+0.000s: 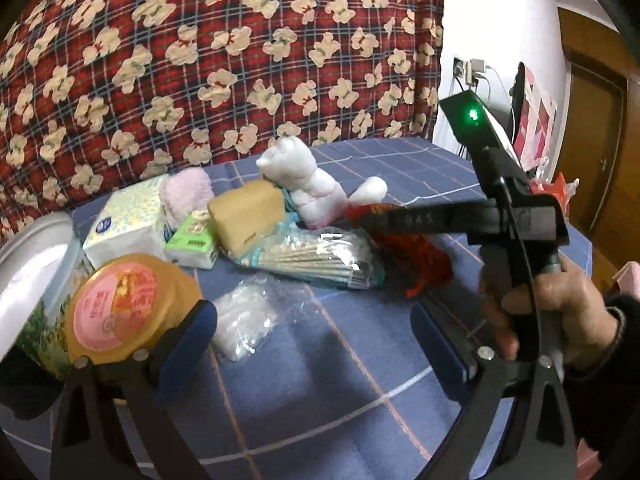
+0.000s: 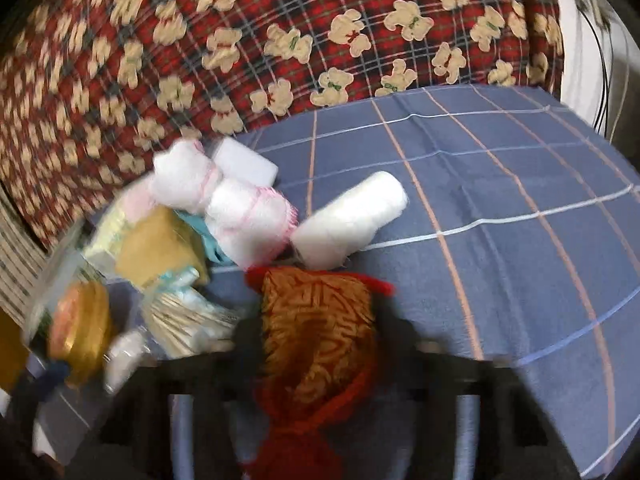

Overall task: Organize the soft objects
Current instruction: 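Grasp the red brocade pouch with the right gripper while the left moves to the cotton swab bag, then grasp and lift the cotton swab bag with the left gripper while the right holds the pouch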

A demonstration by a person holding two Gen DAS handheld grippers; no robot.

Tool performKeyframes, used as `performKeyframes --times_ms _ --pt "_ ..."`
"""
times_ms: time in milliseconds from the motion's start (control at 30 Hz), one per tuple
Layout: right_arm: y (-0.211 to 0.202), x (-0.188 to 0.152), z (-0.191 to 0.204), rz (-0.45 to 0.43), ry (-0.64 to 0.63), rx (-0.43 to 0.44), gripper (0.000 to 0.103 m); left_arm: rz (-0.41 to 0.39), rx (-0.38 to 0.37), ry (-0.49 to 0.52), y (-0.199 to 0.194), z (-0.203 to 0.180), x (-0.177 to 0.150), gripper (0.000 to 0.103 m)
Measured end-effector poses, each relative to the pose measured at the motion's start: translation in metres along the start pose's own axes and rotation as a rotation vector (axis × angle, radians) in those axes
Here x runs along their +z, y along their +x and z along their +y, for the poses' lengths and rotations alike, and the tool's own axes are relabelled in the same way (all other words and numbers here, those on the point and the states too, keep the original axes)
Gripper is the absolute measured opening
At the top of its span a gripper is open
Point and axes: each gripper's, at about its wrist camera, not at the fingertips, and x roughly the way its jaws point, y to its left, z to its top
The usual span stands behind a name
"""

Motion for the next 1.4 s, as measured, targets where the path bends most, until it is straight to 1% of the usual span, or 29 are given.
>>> performKeyframes --times_ms 67,100,133,200,233,300,400,467,500,533,600,667,700,733,833,867,900,933,1033,1067,1100,1133,1167,1200,1300,1333,1400 --pt "-0.005 0.000 -0.007 0.005 0.014 0.022 0.038 -0.016 0.026 0.030 0.001 -0.005 0.004 0.099" --pt "-0.010 0.000 -0.010 -0.007 0.022 0.022 0.036 -0.024 0.046 0.053 0.002 -0.008 0.006 0.099" --pt "-0.017 -0.001 -0.015 -0.035 0.032 0.022 0.036 -0.031 0.061 0.079 0.003 -0.012 0.009 0.099" --pt "-0.033 0.000 -0.026 -0.120 0.058 0.021 0.036 -0.042 0.061 0.096 0.006 -0.016 0.014 0.099" --pt "-0.043 0.001 -0.034 -0.181 0.086 0.020 0.036 -0.039 0.056 0.080 0.011 -0.018 0.019 0.099" --pt "-0.055 0.004 -0.044 -0.257 0.113 -0.002 0.036 -0.020 0.053 0.037 0.021 -0.017 0.026 0.099" --pt "-0.066 0.009 -0.060 -0.337 0.157 -0.023 0.036 0.026 0.056 -0.119 0.043 -0.010 0.042 0.098" --pt "-0.067 0.010 -0.063 -0.348 0.173 -0.033 0.036 0.054 0.082 -0.201 0.058 -0.007 0.049 0.098" --pt "-0.066 0.010 -0.066 -0.343 0.188 -0.019 0.036 0.064 0.094 -0.216 0.062 -0.008 0.050 0.098" --pt "-0.065 0.010 -0.068 -0.344 0.199 -0.002 0.036 0.091 0.131 -0.239 0.071 -0.008 0.052 0.098" --pt "-0.064 0.011 -0.070 -0.340 0.214 0.018 0.036 0.127 0.179 -0.259 0.083 -0.011 0.054 0.098" --pt "-0.061 0.013 -0.068 -0.333 0.222 0.030 0.037 0.189 0.224 -0.282 0.101 -0.014 0.058 0.098" --pt "-0.061 0.012 -0.069 -0.332 0.227 0.033 0.037 0.205 0.230 -0.294 0.105 -0.015 0.057 0.101" --pt "-0.061 0.012 -0.070 -0.332 0.233 0.038 0.037 0.239 0.233 -0.322 0.114 -0.015 0.057 0.103" --pt "-0.060 0.011 -0.074 -0.329 0.252 0.053 0.038 0.287 0.258 -0.368 0.131 -0.017 0.057 0.103" --pt "-0.060 0.011 -0.075 -0.327 0.258 0.056 0.038 0.289 0.253 -0.372 0.134 -0.018 0.058 0.103" --pt "-0.059 0.011 -0.076 -0.322 0.264 0.062 0.038 0.310 0.218 -0.378 0.140 -0.021 0.057 0.102" --pt "-0.058 0.011 -0.077 -0.317 0.270 0.069 0.038 0.340 0.206 -0.376 0.146 -0.024 0.057 0.103" --pt "-0.057 0.011 -0.079 -0.311 0.285 0.076 0.038 0.325 0.250 -0.250 0.151 -0.043 0.054 0.102" --pt "-0.057 0.010 -0.080 -0.312 0.289 0.078 0.038 0.306 0.226 -0.256 0.149 -0.043 0.053 0.101" --pt "-0.057 0.010 -0.080 -0.312 0.291 0.080 0.038 0.298 0.213 -0.266 0.146 -0.041 0.052 0.096" --pt "-0.057 0.011 -0.079 -0.310 0.292 0.080 0.038 0.285 0.201 -0.280 0.143 -0.039 0.051 0.094" --pt "-0.057 0.010 -0.079 -0.310 0.290 0.079 0.038 0.274 0.195 -0.290 0.141 -0.037 0.051 0.089" --pt "-0.058 0.010 -0.079 -0.310 0.290 0.079 0.038 0.257 0.180 -0.309 0.138 -0.033 0.051 0.082" --pt "-0.058 0.010 -0.079 -0.310 0.289 0.075 0.038 0.199 0.099 -0.371 0.128 -0.021 0.050 0.068" --pt "-0.058 0.010 -0.079 -0.309 0.289 0.076 0.038 0.195 0.081 -0.365 0.128 -0.022 0.050 0.066" --pt "-0.058 0.010 -0.080 -0.310 0.289 0.072 0.038 0.194 0.066 -0.348 0.129 -0.025 0.050 0.059"
